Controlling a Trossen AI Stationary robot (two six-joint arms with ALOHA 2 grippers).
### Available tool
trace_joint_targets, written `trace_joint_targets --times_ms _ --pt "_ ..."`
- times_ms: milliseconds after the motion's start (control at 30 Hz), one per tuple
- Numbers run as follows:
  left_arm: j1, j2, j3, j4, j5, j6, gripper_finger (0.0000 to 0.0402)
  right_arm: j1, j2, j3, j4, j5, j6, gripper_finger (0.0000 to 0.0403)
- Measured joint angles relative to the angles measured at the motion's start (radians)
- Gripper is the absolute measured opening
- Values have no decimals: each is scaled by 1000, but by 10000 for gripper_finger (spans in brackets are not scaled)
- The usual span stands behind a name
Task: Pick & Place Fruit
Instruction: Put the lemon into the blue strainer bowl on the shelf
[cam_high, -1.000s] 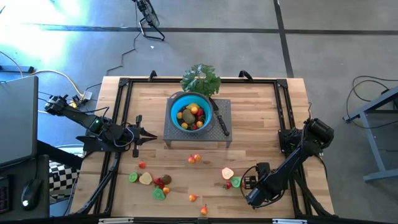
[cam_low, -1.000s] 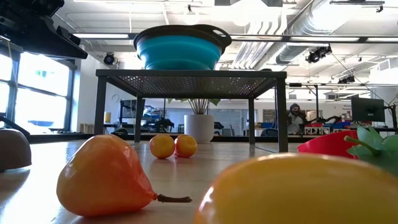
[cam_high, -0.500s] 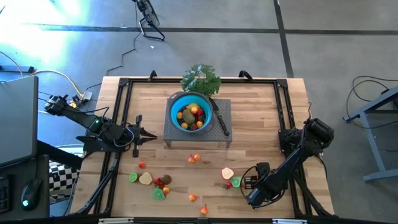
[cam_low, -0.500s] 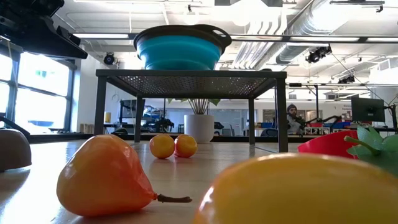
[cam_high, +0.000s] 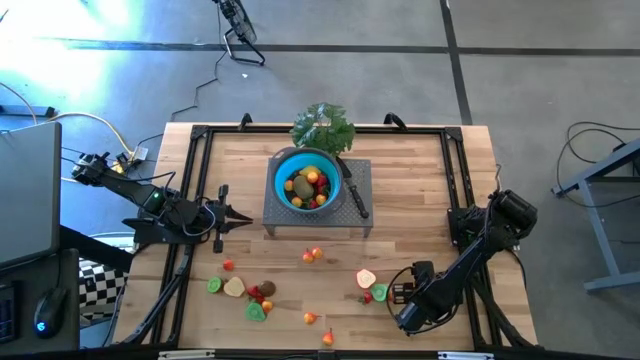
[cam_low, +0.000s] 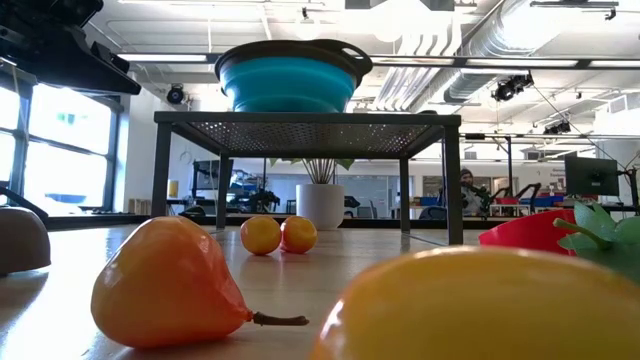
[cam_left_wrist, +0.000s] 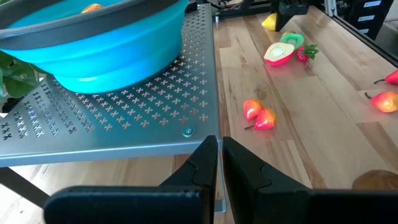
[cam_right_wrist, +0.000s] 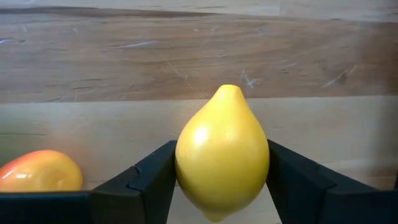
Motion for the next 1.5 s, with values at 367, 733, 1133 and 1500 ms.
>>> trace_joint_targets --times_ms 367,733,1133,1500 --pt "0 0 0 0 0 0 22 0 -14 0 -5 4 -31 198" --pt "0 0 0 0 0 0 22 -5 -104 0 -36 69 -43 198" --pt "0 0 0 0 0 0 22 -95 -263 0 46 397 -195 198" --pt "0 0 0 0 0 0 22 -242 -336 0 330 535 -599 198"
